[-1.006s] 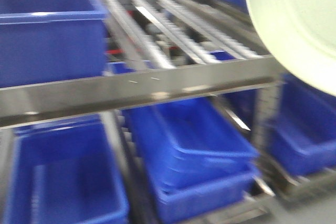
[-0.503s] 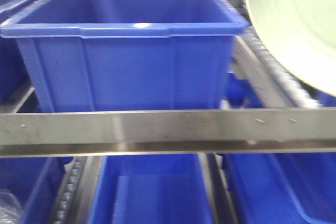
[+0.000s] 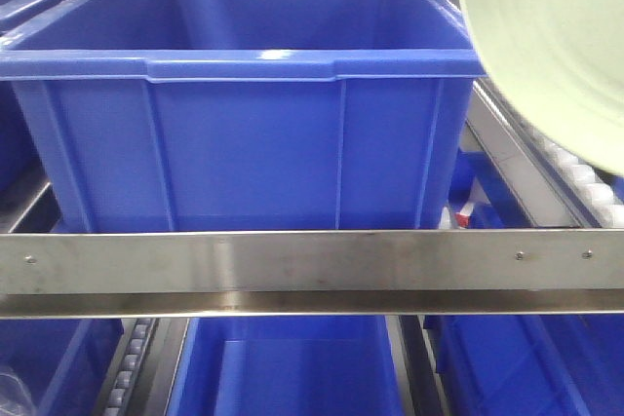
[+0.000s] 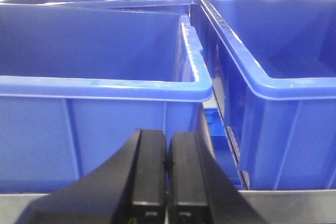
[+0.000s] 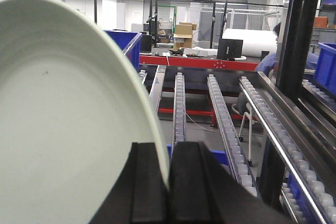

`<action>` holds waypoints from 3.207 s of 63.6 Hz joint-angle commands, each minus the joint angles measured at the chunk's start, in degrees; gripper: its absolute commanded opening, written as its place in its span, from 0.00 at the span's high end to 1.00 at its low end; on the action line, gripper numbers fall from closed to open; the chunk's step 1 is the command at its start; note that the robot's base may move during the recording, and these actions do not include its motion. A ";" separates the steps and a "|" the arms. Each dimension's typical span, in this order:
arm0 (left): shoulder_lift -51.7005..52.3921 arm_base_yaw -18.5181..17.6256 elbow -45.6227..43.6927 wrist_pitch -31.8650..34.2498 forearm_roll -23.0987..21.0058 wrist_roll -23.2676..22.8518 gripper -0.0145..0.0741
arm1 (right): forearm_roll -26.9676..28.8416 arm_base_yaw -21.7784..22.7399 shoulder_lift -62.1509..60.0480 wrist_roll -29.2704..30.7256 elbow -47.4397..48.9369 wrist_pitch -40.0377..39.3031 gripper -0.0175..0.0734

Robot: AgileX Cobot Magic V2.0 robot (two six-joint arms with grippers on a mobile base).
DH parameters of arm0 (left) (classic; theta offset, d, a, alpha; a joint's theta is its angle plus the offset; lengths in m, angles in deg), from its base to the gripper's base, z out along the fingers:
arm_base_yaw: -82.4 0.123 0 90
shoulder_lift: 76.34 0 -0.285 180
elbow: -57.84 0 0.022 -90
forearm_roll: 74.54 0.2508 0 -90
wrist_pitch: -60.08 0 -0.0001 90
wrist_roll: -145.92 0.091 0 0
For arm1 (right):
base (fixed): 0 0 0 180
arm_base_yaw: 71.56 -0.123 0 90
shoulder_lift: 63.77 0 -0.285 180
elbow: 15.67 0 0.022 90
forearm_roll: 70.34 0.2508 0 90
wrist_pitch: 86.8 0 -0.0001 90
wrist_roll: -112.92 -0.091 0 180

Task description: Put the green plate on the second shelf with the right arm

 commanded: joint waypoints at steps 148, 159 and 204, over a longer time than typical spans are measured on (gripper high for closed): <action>0.92 -0.18 2.27 4.69 0.00 -0.09 0.69 | -26.53 -14.75 72.49 -27.35 60.70 -12.24 0.75; 0.92 -0.18 2.27 4.69 0.00 -0.09 0.69 | -26.53 -14.75 54.76 -27.35 50.64 -7.91 0.75; 0.92 -0.18 2.27 4.69 0.00 -0.09 0.69 | -31.03 -7.17 20.16 -27.45 41.95 12.04 0.75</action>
